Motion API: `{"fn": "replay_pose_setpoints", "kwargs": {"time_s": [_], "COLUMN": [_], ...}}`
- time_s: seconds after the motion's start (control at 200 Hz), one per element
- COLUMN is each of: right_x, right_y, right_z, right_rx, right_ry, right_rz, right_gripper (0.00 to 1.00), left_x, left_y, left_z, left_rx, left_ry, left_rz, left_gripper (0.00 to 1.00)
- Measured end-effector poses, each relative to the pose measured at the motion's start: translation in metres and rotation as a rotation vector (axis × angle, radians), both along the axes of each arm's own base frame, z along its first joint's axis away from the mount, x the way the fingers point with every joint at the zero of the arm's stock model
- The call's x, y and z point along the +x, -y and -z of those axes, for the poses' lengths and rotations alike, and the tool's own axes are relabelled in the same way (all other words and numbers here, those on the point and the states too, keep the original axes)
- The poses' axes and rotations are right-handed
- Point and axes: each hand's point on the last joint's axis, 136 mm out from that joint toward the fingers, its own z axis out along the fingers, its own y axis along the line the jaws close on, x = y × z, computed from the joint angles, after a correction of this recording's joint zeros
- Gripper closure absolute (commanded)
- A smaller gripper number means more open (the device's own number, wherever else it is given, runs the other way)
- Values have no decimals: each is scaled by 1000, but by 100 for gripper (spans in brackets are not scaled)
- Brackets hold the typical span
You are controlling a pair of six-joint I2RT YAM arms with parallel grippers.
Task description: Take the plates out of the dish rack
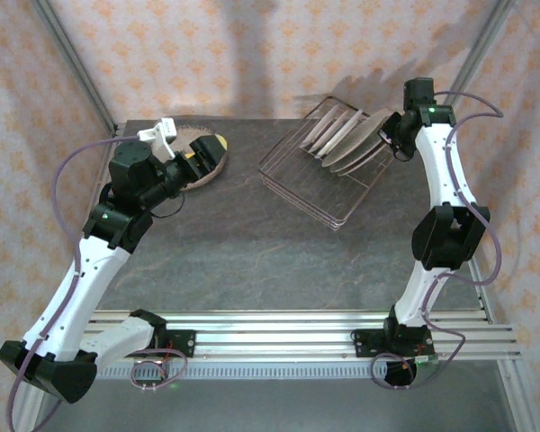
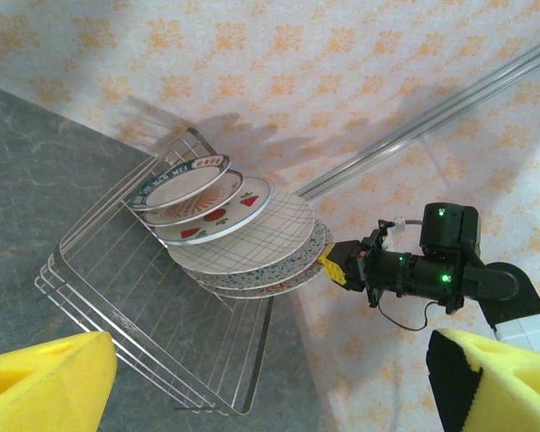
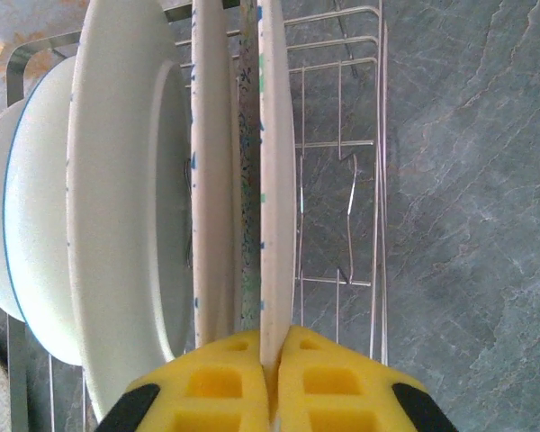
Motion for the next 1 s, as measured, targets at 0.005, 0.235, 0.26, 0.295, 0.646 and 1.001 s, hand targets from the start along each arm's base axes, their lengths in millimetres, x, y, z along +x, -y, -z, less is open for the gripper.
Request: {"fn": "replay_pose_setpoints", "kwargs": {"time_s": [0.005, 0.235, 0.26, 0.295, 0.646, 1.001], "right_x": [0, -2, -3, -4, -13, -24], "right_y": [0, 3, 2, 2, 3, 0], "right_z": [0, -1, -2, -2, -24, -35], "right_rx": [-1, -31, -37, -44, -119, -149], "right_ry": [0, -9, -11, -12, -16, -20], "right_rz": [1, 5, 5, 5, 20, 32], "right_gripper": [98, 100, 100, 100, 100, 100], "left_x": [0, 0, 0, 0, -1, 2], "left_y": [0, 0, 0, 0, 9, 40], "left_z": [0, 0, 0, 0, -4, -17], "left_rx": [0, 0, 0, 0, -37, -124], "left_ry": [0, 0, 0, 0, 0, 26], "left_rz": [0, 0, 0, 0, 30, 121], "left_gripper": [11, 11, 11, 11, 11, 10]}}
